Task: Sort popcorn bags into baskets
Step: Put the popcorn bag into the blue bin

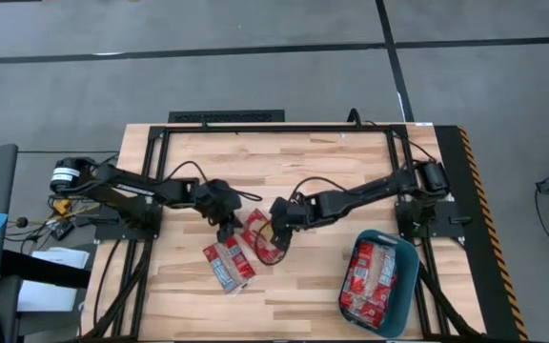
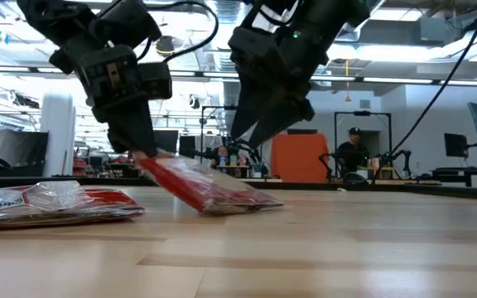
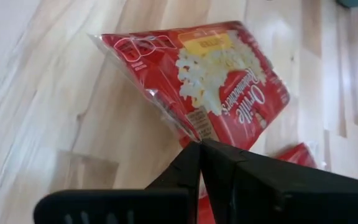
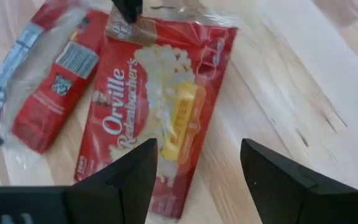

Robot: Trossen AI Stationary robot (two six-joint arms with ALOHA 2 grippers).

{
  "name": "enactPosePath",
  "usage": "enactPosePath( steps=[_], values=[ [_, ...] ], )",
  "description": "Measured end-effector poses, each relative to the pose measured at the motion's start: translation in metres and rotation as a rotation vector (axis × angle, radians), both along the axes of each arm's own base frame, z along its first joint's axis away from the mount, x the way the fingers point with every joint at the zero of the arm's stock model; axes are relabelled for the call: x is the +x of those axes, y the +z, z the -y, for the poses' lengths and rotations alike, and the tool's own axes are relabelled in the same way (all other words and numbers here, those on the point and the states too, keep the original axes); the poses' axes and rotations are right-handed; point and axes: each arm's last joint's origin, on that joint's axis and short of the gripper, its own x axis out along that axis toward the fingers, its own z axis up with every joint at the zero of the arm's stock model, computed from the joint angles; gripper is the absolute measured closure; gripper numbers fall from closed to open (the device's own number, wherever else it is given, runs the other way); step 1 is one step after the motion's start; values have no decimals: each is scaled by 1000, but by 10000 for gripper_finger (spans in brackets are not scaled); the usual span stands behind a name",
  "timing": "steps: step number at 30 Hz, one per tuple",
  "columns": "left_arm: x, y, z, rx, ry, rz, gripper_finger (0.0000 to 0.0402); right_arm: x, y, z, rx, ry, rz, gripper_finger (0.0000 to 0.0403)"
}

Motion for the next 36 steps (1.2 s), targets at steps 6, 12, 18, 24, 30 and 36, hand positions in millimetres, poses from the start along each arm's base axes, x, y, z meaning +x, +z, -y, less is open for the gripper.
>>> enactPosePath(
  steps=[6,12,18,24,30,36],
  values=[
    [8,14,4,11,-29,-5,402,2,-1,21,14,82,-22,148],
    [15,29,9,31,-64,-9,401,3,0,33,41,180,-21,148],
    [21,45,12,57,-93,-10,401,5,1,42,96,255,11,148],
    [25,56,14,72,-99,2,401,6,-8,47,114,288,87,147],
    [26,59,14,82,-99,0,401,1,-24,48,169,334,176,148],
    [26,59,13,108,-72,-1,401,1,-28,42,189,391,284,177]
  ],
)
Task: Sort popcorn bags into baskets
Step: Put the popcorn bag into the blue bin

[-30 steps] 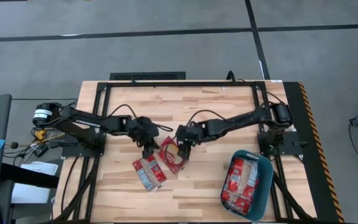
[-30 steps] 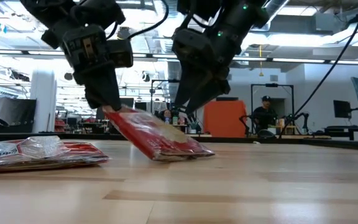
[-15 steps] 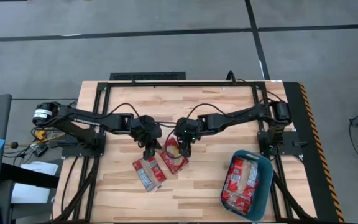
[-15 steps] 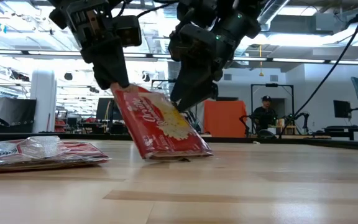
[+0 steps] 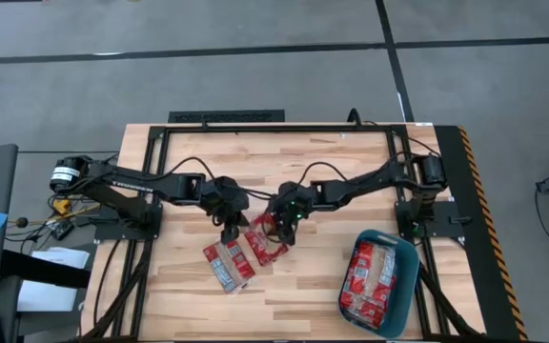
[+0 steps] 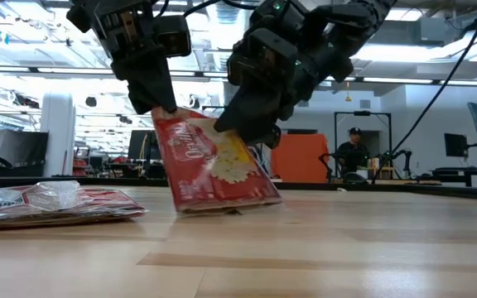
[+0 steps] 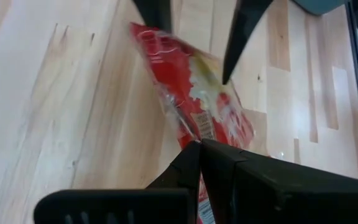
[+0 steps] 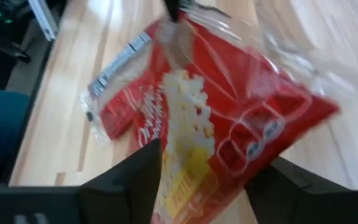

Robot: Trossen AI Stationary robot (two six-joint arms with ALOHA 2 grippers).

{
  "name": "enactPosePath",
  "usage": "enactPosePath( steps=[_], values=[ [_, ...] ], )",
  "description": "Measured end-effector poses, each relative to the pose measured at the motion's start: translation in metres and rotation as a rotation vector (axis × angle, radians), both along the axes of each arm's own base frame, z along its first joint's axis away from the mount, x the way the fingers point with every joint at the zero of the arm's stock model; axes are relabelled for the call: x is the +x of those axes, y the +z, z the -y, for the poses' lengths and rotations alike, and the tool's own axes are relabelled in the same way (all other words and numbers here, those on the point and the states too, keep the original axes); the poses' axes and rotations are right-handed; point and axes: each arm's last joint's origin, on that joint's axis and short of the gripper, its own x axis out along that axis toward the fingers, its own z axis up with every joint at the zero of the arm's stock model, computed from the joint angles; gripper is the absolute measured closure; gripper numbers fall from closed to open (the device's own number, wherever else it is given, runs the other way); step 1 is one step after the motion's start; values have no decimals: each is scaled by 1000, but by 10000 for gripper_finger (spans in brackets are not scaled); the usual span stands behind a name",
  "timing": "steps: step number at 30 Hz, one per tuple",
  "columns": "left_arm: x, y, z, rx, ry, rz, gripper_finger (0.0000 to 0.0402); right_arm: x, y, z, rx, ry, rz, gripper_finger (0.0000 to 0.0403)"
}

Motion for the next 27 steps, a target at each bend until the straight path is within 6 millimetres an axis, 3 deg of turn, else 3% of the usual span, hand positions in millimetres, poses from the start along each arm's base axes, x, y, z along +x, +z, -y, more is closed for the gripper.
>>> enactPosePath(
  steps=[4,9,11,19,27],
  values=[
    [0,0,-1,15,17,1,401,-2,-4,-2,-4,2,-3,236],
    [1,0,-2,40,44,9,401,-3,-4,-6,-3,8,-1,354],
    [1,1,-2,44,49,18,401,-3,-4,-7,-3,9,-2,384],
    [2,3,-3,77,67,35,387,-6,0,-20,58,-12,-33,390],
    [-9,22,-4,114,37,115,293,-32,35,-33,91,-7,-123,391]
  ],
)
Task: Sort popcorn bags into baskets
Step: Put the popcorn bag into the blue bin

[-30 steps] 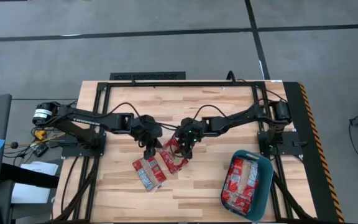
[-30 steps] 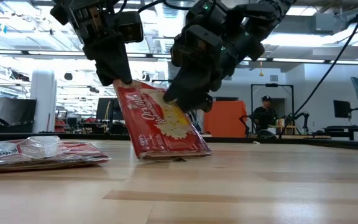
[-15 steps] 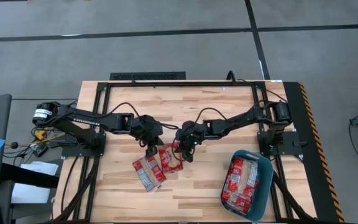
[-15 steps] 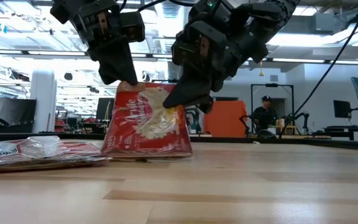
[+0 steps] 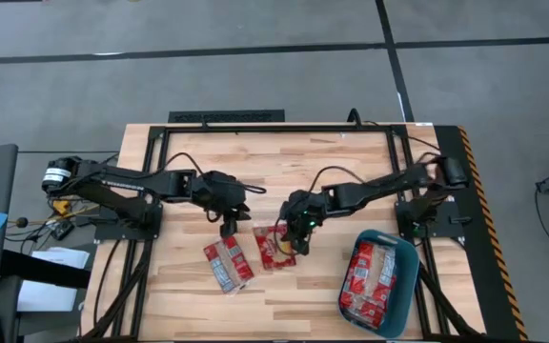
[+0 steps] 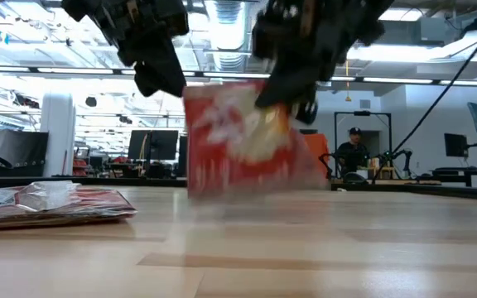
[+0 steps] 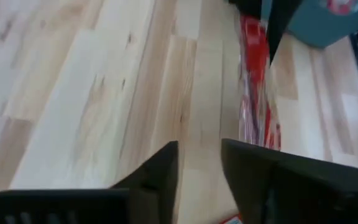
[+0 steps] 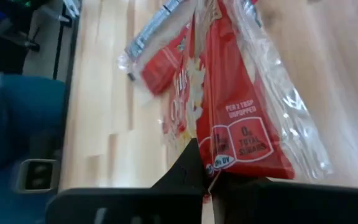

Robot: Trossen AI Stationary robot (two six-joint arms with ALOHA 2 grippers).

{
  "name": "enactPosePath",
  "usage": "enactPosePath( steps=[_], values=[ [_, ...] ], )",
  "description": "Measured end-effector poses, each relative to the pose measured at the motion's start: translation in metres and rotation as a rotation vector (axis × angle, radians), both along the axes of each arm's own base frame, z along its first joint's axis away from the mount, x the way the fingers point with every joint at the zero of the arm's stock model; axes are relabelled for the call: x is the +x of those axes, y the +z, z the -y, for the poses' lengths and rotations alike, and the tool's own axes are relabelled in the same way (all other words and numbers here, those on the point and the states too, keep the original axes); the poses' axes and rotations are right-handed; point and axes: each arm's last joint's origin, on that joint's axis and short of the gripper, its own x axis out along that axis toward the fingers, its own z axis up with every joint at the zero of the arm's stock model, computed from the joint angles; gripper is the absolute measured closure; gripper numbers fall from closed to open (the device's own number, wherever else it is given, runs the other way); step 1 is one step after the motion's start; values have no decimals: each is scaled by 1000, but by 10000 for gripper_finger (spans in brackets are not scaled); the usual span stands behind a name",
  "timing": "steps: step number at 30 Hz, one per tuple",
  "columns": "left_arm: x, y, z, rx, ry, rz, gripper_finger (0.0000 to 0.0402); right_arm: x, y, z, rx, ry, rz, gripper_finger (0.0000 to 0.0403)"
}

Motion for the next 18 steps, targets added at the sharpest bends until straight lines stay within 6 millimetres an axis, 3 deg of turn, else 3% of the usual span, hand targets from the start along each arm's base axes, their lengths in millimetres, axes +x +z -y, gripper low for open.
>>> enactPosePath(
  steps=[5,8,14,18],
  values=[
    [-14,19,-1,17,19,68,233,-37,45,-9,34,-43,-50,392],
    [-22,28,-3,46,61,103,210,-71,74,-17,51,-96,-79,392],
    [-32,39,-5,90,131,138,192,-146,117,-36,131,-336,-132,387],
    [-33,39,-5,90,135,143,191,-194,131,-50,195,-464,-140,389]
  ],
)
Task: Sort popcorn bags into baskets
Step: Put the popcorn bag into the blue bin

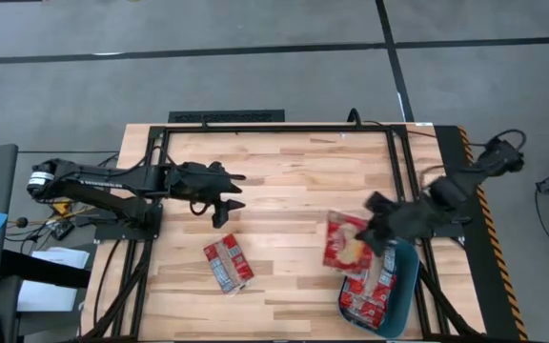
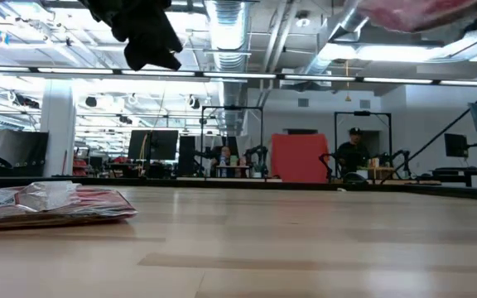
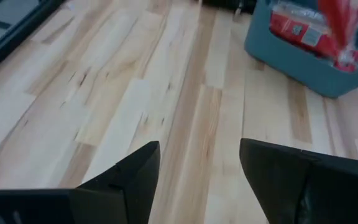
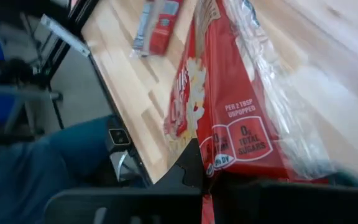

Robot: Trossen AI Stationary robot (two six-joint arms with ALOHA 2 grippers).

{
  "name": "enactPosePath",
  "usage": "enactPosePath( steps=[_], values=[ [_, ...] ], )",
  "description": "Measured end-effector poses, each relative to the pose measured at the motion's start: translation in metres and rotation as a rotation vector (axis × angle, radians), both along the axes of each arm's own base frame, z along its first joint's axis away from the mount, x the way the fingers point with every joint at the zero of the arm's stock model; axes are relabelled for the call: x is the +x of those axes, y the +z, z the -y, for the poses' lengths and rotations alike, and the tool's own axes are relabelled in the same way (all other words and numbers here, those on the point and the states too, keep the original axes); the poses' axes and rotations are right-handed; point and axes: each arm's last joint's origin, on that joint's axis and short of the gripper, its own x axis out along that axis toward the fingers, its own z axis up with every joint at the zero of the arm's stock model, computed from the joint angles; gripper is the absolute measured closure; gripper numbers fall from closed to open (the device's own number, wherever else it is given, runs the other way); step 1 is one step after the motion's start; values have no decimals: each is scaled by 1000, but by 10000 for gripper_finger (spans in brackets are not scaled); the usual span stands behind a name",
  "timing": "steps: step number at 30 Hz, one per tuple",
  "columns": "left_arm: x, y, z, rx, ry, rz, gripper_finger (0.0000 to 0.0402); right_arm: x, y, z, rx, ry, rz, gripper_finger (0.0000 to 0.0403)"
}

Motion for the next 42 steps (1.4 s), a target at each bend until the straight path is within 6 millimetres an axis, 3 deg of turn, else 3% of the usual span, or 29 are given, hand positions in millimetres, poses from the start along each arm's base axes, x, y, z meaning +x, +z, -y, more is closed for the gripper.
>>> enactPosePath(
  steps=[7,14,23,42],
  values=[
    [0,-1,0,-14,7,-8,191,-57,-7,-22,23,-159,-88,381],
    [0,-1,0,-15,8,-8,191,-77,-25,-55,62,-252,-191,383],
    [0,0,-1,-4,29,-1,191,-78,-44,-88,79,-304,-224,372],
    [0,0,-1,-16,39,2,191,-62,-50,-86,80,-315,-370,307]
  ],
)
